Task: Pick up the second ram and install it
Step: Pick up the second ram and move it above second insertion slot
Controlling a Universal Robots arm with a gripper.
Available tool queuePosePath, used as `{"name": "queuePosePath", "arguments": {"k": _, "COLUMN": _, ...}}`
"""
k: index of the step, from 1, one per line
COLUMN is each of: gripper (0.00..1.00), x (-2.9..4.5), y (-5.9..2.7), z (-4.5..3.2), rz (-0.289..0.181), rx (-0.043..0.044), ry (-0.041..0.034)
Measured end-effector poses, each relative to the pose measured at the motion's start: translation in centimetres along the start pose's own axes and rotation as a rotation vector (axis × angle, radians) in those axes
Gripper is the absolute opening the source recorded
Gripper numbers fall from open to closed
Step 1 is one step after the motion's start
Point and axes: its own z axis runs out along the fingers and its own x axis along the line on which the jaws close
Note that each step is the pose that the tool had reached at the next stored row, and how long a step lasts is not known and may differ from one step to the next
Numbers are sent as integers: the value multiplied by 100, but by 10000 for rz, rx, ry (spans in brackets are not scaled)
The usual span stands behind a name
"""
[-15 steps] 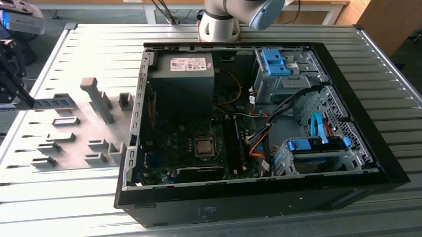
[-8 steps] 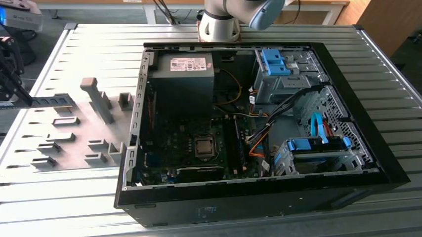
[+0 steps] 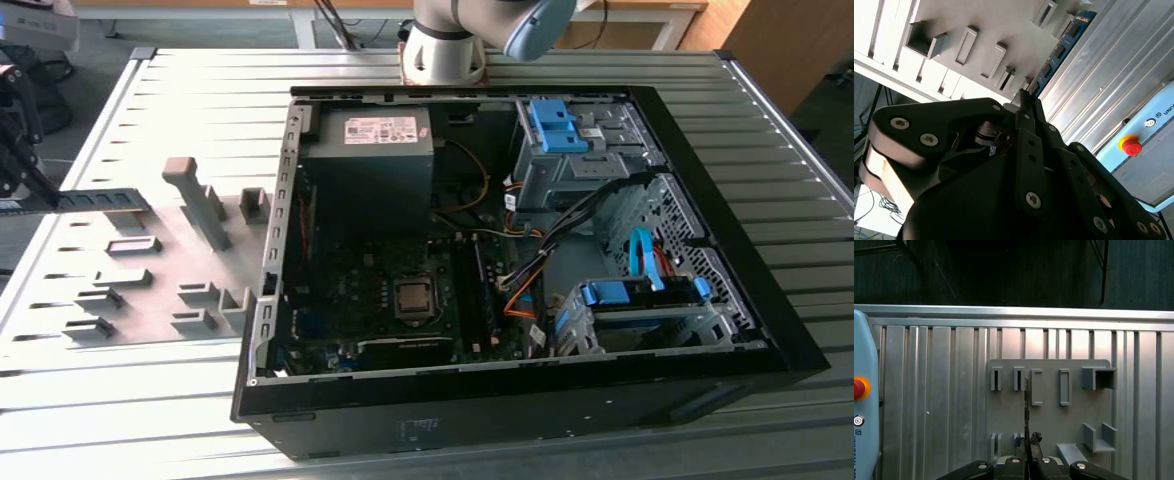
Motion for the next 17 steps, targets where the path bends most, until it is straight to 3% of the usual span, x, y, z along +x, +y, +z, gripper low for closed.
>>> {"name": "queuePosePath", "arguments": {"k": 17, "gripper": 14, "x": -9, "y": 4, "z": -461, "rz": 0, "rx": 0, "ry": 0}}
